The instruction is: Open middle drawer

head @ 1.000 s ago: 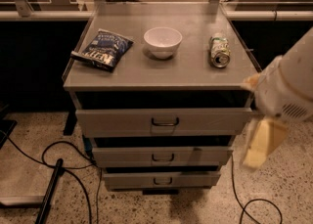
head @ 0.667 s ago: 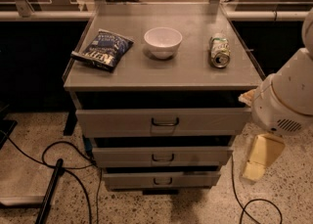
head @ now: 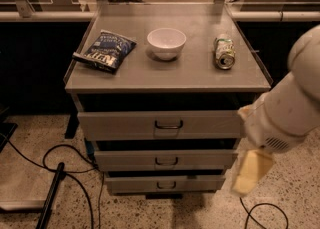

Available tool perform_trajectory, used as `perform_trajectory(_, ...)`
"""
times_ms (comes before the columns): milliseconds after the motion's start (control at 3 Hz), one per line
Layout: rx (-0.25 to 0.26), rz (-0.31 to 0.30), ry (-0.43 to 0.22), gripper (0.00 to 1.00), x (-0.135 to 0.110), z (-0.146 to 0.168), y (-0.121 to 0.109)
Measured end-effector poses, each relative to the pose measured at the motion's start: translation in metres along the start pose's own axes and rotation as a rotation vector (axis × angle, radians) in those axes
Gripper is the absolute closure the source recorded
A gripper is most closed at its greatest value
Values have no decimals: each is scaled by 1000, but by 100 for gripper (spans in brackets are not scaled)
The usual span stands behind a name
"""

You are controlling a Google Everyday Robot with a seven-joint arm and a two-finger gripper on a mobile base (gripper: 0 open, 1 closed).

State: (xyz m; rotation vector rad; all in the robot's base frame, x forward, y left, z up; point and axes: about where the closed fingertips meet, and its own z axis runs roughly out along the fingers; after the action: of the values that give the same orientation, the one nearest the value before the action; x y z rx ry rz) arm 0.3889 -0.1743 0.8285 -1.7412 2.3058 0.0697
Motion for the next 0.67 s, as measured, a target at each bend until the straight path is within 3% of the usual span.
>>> perform_trajectory(333, 14, 77, -26, 0, -9, 65, 11)
perform_trajectory(667, 12, 76, -24, 0, -9, 65, 12)
